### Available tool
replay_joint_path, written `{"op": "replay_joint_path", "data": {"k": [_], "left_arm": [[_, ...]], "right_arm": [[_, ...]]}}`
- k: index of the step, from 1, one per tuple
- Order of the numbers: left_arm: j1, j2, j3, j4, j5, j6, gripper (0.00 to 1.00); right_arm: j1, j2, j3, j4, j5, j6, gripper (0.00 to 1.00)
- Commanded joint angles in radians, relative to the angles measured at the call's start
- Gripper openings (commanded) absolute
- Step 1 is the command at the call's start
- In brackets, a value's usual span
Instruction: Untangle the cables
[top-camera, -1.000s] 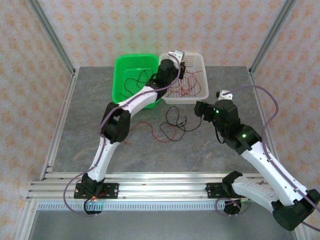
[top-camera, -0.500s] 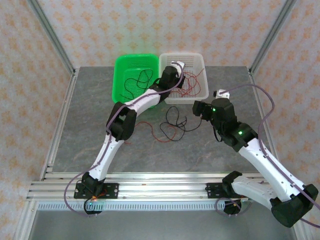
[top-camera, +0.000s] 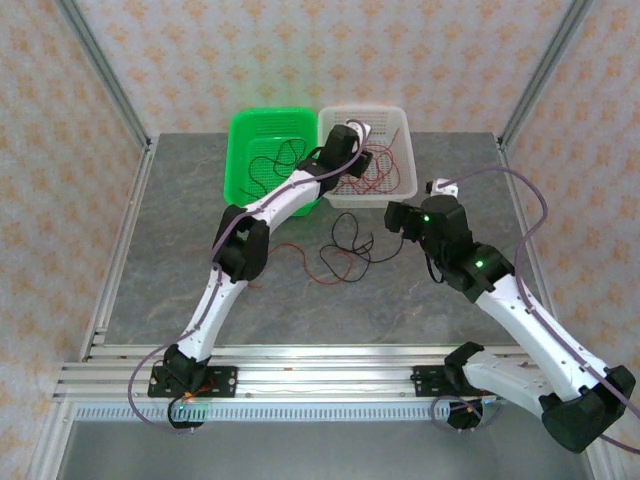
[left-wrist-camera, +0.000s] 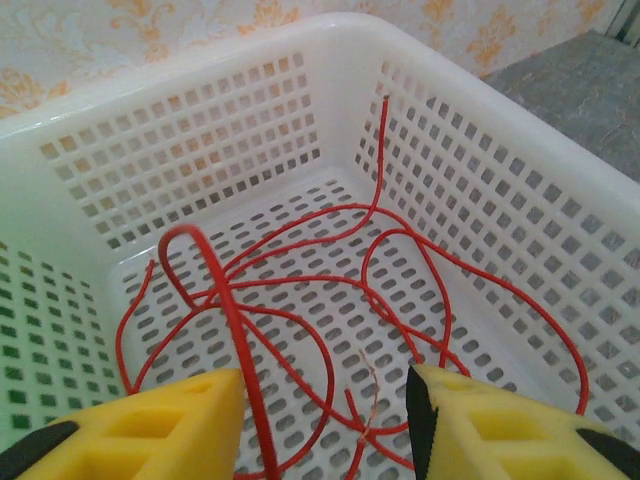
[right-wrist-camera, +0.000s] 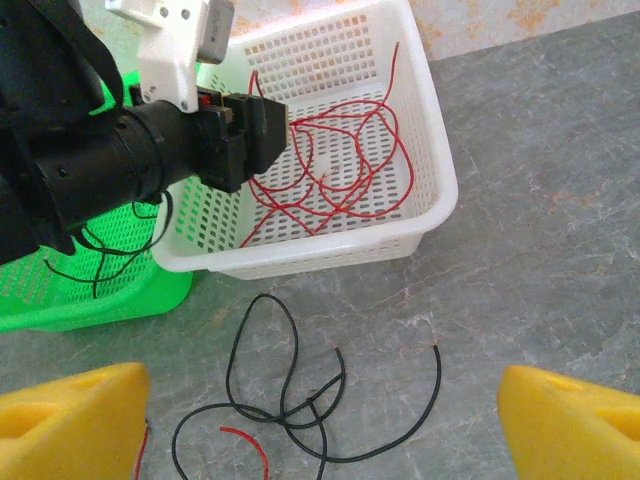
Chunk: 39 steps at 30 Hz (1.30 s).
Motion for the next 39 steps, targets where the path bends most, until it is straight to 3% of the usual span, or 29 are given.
{"op": "replay_joint_path", "data": {"k": [1,11,19,28,34,39], "left_arm": [[-0.022,-0.081,0.090,-0.160,-0.059,0.049,0.51],[-0.067,-0.167,0.152,-0.443,-0.197,0.114,0.51],[-0.109,-0.293,0.084,-0.487,-0.214,0.083,0.43],[-0.176,-0.687,-0.326,-0.280,-0.290,-0.071,0.43],[-0.184,-1.031,-0.753,-0.095,-0.260,-0.232,0.43],[-0.184,-1.241,-0.998,-0.090,-0.269,-0.350,0.43]], "right_arm": [[0.001,0.009,0.050,-0.058,0.022,0.038,0.89],[0.001,0.032,0.073,-0.134,-0.015,0.091,0.89],[0.006,0.020,0.041,-0.145,-0.092,0.127,0.87],[0.093,0.052,-0.078,-0.066,-0.173,0.218,0.82],[0.179,0.160,-0.120,0.002,-0.158,0.267,0.79],[0.199,0.289,-0.123,0.023,-0.101,0.317,0.75]]}}
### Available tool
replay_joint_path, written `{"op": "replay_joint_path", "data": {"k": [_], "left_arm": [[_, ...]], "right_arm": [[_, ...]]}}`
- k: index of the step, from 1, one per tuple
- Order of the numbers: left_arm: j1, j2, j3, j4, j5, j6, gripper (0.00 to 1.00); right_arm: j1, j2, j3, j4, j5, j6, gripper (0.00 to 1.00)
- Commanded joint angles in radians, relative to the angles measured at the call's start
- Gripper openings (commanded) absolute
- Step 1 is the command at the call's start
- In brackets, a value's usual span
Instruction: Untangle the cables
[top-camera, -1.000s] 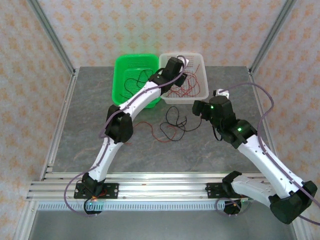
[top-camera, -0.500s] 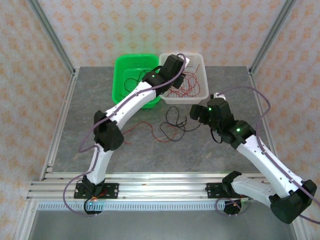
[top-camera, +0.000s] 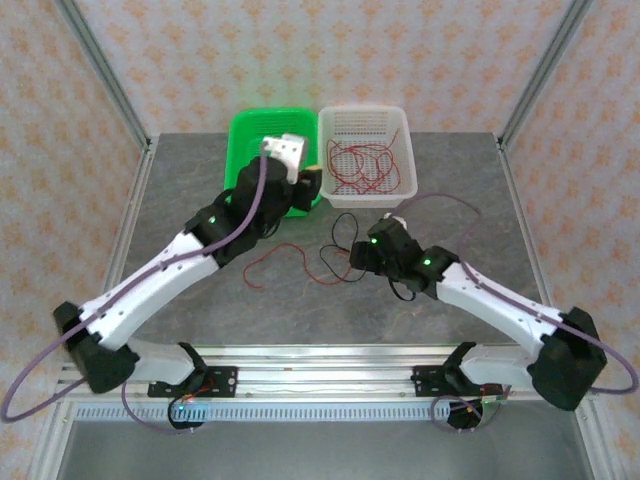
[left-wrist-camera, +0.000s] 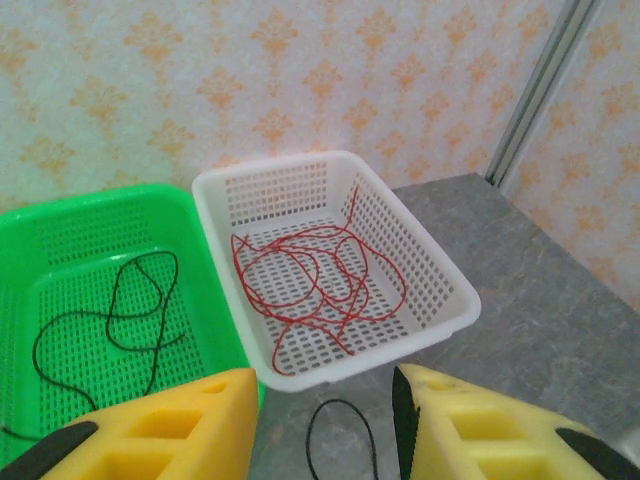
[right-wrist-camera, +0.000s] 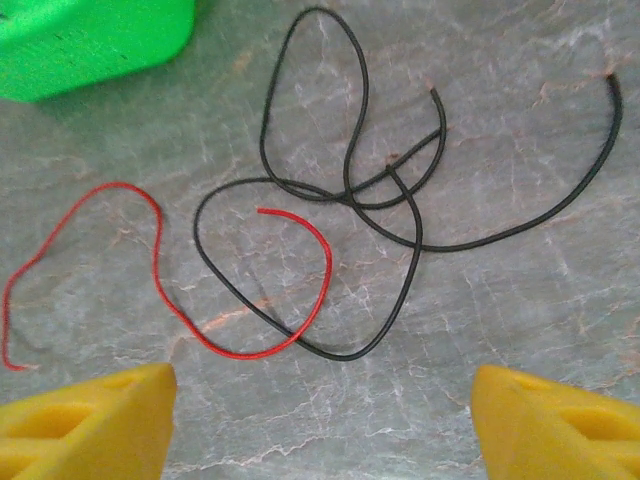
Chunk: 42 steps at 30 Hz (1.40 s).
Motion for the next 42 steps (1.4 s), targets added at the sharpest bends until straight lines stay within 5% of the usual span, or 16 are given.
{"op": "replay_joint_path", "data": {"k": [1,10,25,30,32,42], "left_arm": [[0.007,-0.085,-0.133,0.034,-0.023,-0.128,0.43],[0.007,-0.331,-0.450,0.083,-0.023,-0.241,0.43],[0.007,-0.422,-0.628,0.132,0.006,-0.279,0.43],[0.007,-0.432,-0.640,0.140,0.037,-0.268,0.43],[0.007,-0.435,-0.648,0.151,0.052,-0.266,0.43],[0.004,-0.389,-0.639,0.283,0.230,-0.173,0.43]], "right_arm": [[0.004,0.071,-0.008,0.038,0.070,0.065,0.74],[0.004,0.278,0.000,0.116,0.123,0.140,0.61],[0.000,0.459,0.022,0.201,0.221,0.186,0.39],[0.000,0.493,0.028,0.223,0.226,0.187,0.14],[-0.001,0.488,0.025,0.221,0.224,0.191,0.00],[-0.001,0.189,0.076,0.094,0.144,-0.062,0.00]]}}
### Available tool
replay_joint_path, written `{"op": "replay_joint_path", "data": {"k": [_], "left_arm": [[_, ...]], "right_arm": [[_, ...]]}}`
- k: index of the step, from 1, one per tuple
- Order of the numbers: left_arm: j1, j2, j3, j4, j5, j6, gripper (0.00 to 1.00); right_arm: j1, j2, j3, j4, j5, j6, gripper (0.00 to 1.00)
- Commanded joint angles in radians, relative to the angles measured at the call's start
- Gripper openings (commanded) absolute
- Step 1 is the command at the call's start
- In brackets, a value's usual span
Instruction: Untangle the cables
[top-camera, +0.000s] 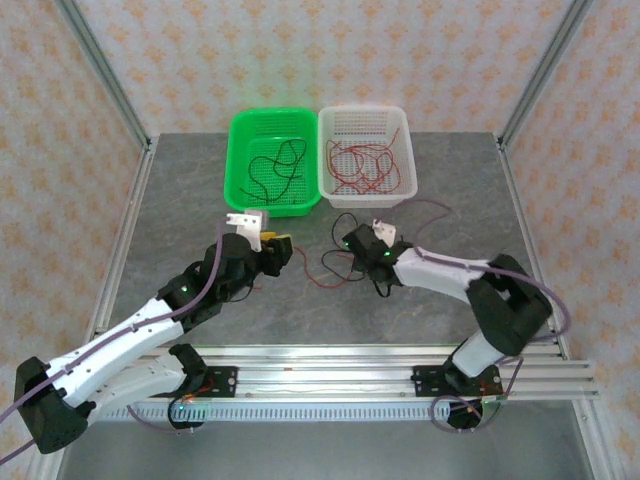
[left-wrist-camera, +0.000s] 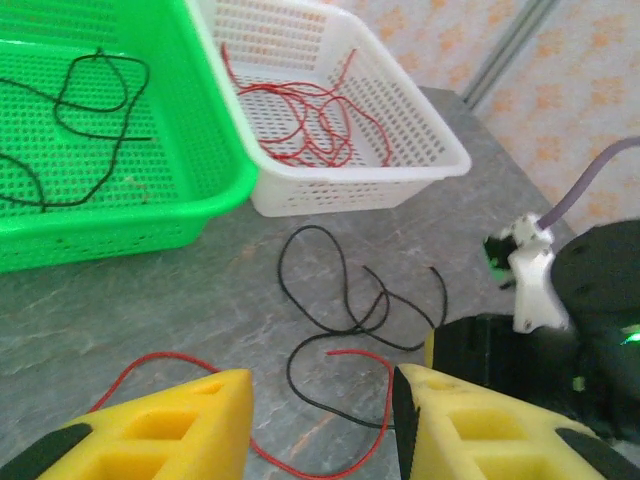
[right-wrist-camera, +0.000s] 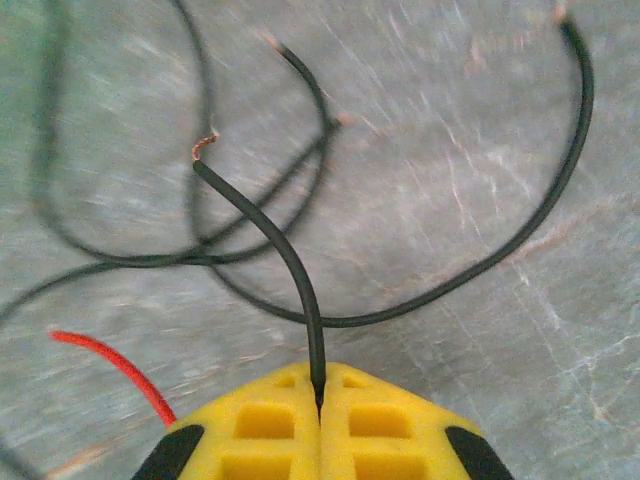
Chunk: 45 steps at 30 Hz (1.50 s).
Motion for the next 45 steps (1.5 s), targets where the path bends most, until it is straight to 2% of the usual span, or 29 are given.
{"op": "replay_joint_path", "data": {"k": [1,5,11,17,23,26,30,38,45], "left_arm": [[0.001,0.026,0.020,0.117,0.112,0.083,0.43],[-0.022,0.052,0.030,0.206,0.176,0.184,0.42],[-0.068,0.058,0.028,0.320,0.190,0.330,0.43],[-0.092,0.080,0.033,0.377,0.250,0.406,0.44],[-0.179,0.162,0.069,0.389,0.283,0.478,0.47],[-0.227,0.196,0.068,0.413,0.259,0.518,0.48],[-0.303,0.229,0.045,0.470,0.183,0.607,0.54],[-0.337,0.364,0.039,0.541,0.096,0.663,0.57],[-0.338,0.423,-0.041,0.693,-0.068,0.586,0.41]], "right_arm": [[-0.001,-0.151,0.072,-0.059,-0.069,-0.192,0.00],[-0.001,-0.272,0.099,-0.109,-0.188,-0.361,0.00],[-0.001,-0.415,0.143,-0.149,-0.246,-0.470,0.00],[-0.001,-0.491,0.177,-0.170,-0.249,-0.506,0.00],[-0.001,-0.538,0.201,-0.160,-0.271,-0.462,0.00],[-0.001,-0.556,0.213,-0.164,-0.263,-0.422,0.00],[-0.001,-0.561,0.233,-0.180,-0.262,-0.373,0.00],[-0.002,-0.557,0.313,-0.206,-0.326,-0.326,0.00],[-0.002,-0.617,0.414,-0.278,-0.356,-0.304,0.00]]}}
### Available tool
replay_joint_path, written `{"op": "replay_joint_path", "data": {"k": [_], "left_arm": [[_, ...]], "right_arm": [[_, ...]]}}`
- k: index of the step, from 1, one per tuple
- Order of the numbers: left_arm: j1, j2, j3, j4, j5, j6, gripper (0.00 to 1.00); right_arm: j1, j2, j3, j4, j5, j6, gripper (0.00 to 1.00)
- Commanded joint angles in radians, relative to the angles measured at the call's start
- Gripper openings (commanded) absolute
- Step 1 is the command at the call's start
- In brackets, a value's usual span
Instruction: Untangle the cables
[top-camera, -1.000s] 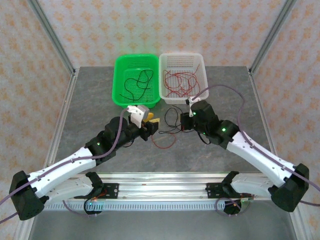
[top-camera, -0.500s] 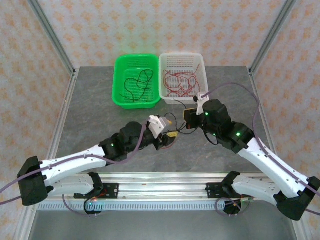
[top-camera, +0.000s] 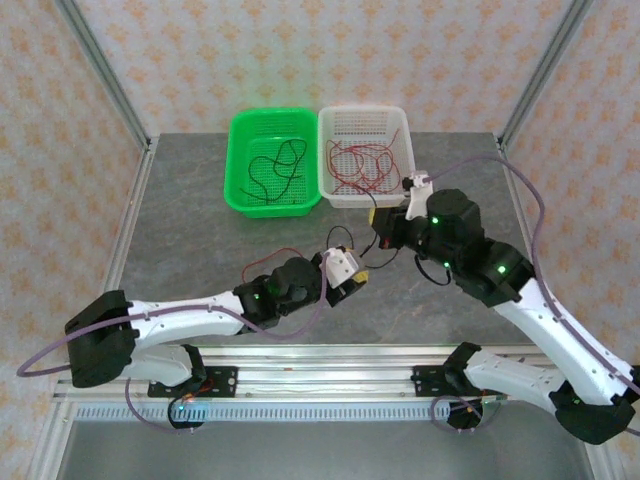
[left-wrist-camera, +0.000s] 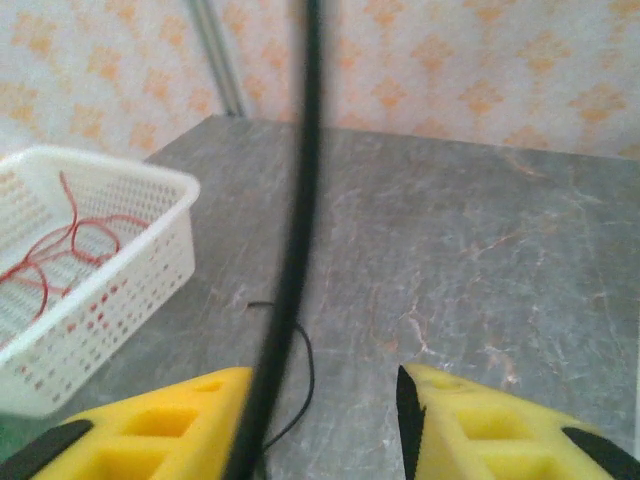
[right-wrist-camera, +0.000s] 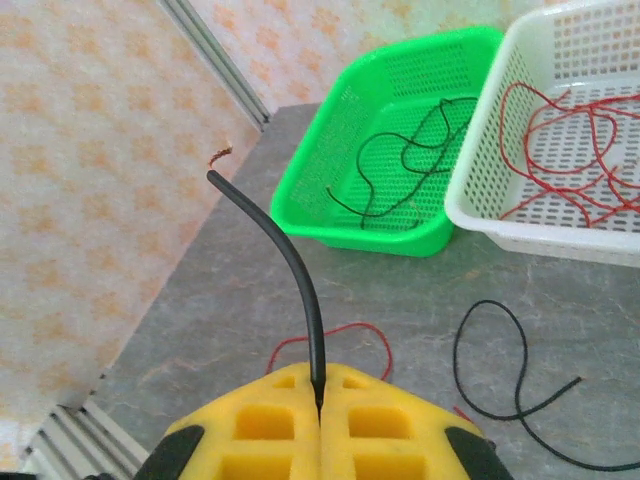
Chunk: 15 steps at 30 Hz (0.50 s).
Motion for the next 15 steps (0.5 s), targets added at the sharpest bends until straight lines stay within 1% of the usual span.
{"op": "replay_joint_path", "data": {"k": [1,8,15], "left_arm": [[-0.008,-0.006,-0.048,0.142,-0.111,-0.035,0.41],[-0.008,-0.029,-0.150,0.275,-0.180,-0.057,0.40],[-0.008,-0.085,-0.280,0.396,-0.221,-0.098,0.41]], "right_arm": [[-0.002,-0.047,0.071,-0.052,-0.019,0.022,0.00],[-0.003,-0.054,0.169,-0.082,-0.005,0.029,0.00],[-0.002,0.007,0.290,-0.059,0.047,0.020,0.00]]}}
